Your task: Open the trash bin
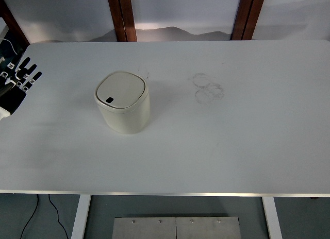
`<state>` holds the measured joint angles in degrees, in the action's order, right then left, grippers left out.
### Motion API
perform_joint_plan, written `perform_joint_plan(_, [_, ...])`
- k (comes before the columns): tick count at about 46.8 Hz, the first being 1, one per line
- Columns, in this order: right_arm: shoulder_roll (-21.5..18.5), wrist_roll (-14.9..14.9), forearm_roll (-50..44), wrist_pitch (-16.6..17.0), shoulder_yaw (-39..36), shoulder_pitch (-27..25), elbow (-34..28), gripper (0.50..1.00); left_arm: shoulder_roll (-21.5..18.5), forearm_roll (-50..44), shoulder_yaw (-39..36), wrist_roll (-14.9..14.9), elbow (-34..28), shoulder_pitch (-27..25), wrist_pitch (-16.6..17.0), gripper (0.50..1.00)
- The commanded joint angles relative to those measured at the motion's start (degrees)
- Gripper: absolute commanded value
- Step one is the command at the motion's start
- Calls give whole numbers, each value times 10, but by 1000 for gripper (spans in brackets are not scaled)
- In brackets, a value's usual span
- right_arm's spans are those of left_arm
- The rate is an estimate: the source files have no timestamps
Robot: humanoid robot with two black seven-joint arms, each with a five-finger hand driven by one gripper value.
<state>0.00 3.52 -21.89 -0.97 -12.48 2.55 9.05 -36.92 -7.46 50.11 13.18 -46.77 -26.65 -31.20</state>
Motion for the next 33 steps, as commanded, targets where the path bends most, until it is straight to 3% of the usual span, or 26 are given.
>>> perform_joint_plan(1, [0,0,0,0,0,0,0,995,1,0,0,0,0,0,1,1000])
perform_joint_plan(33, [0,0,0,0,0,0,0,995,8,-5,1,-2,-2,-28,1,1000])
